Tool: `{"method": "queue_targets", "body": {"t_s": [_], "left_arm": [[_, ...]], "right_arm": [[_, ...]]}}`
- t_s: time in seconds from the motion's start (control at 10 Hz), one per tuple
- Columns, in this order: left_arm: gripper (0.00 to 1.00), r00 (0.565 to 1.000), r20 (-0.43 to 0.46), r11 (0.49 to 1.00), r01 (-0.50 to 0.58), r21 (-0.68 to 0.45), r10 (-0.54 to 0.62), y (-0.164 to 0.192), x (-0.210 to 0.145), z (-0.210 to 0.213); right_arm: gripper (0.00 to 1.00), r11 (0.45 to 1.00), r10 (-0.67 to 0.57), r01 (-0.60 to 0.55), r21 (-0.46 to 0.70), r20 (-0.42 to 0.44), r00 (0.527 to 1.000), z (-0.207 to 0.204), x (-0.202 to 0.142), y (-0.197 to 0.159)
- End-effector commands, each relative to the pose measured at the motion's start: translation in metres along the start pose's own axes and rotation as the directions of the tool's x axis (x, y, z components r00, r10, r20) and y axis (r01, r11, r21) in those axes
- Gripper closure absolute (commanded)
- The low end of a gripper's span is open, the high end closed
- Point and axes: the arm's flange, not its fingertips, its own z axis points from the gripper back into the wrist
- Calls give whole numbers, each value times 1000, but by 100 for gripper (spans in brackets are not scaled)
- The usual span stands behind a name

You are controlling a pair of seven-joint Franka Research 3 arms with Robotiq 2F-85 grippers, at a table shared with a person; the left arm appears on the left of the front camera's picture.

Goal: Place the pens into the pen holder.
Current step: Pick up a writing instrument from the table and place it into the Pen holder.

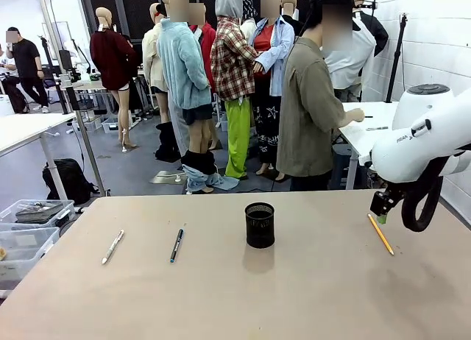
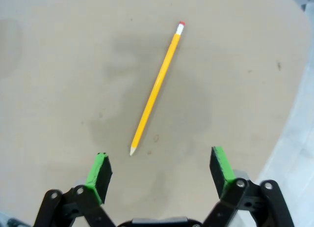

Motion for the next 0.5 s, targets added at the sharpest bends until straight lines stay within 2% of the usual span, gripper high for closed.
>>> {"method": "queue_targets", "body": {"t_s": [0.0,0.4], "left_arm": [[0,1000,1,1000,-17,10,17,1,0,-2],[0,1000,1,1000,-17,10,17,1,0,-2]], "right_arm": [[0,999,-42,43,25,-35,999,-21,31,-1],[0,994,-88,93,51,-95,992,-54,51,-14]]}}
